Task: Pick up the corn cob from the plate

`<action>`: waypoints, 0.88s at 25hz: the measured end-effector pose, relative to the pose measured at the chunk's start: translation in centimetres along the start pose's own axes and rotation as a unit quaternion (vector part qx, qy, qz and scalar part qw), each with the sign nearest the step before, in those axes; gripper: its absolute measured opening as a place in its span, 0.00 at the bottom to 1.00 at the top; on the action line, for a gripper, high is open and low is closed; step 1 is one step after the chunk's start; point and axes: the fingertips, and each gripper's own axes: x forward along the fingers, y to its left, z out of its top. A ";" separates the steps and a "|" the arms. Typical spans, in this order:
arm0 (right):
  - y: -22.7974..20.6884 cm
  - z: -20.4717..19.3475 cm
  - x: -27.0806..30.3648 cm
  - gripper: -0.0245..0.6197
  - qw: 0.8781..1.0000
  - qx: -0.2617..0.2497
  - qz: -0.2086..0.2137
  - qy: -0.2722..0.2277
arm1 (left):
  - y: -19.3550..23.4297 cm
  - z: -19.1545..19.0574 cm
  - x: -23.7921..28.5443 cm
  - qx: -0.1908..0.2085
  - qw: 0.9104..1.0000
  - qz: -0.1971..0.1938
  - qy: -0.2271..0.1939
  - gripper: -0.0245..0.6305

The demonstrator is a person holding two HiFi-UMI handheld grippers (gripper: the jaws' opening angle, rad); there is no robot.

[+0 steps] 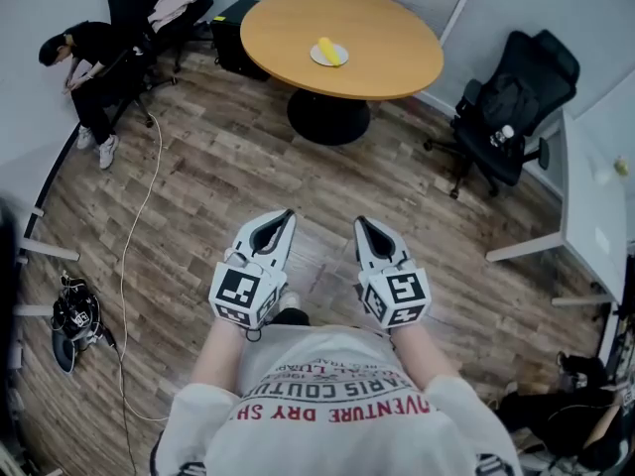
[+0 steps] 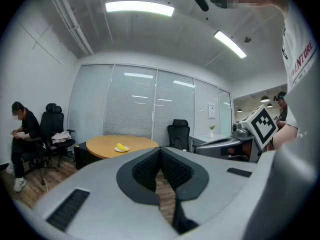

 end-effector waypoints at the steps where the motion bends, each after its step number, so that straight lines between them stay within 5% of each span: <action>1: 0.2 0.4 1.1 0.08 1.000 0.002 -0.001 0.000 | 1.2 0.3 0.2 0.000 1.000 0.000 0.002 0.09; 10: -0.1 1.0 9.6 0.08 1.000 0.007 0.001 0.020 | 9.5 0.8 2.2 0.005 1.000 0.020 0.012 0.09; 22: -11.2 5.5 24.1 0.08 0.998 -0.011 0.061 0.018 | 18.4 3.3 16.4 -0.005 0.995 0.098 -0.016 0.09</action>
